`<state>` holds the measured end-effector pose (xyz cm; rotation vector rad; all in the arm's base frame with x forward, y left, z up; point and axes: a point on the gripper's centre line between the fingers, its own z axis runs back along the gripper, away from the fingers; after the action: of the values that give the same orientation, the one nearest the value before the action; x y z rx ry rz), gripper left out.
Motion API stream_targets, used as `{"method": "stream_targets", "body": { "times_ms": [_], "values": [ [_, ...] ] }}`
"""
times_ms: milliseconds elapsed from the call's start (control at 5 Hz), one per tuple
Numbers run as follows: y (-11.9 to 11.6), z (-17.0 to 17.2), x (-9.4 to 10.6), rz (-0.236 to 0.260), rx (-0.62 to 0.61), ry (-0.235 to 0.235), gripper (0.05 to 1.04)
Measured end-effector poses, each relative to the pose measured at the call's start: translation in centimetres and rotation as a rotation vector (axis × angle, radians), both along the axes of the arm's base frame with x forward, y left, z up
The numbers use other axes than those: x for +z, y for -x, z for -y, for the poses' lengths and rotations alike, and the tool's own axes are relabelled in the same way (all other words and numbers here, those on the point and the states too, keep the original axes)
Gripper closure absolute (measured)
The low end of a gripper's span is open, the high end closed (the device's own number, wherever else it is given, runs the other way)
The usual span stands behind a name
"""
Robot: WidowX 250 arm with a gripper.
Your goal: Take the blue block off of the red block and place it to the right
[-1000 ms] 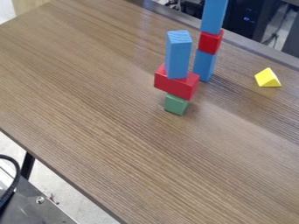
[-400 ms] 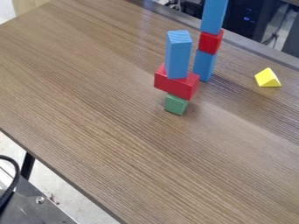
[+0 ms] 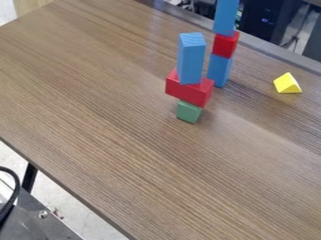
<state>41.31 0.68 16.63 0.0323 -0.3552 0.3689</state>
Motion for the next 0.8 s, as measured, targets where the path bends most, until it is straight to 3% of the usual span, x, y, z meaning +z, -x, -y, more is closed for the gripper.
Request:
{"method": "stream_targets", "body": {
  "times_ms": [400,800],
  "values": [
    [0.5,0.1,0.2,-0.027,0.014,0.014,0.548],
    [2.1,2.2,6.0,0.104,-0.005,0.043,0.548]
  ]
}}
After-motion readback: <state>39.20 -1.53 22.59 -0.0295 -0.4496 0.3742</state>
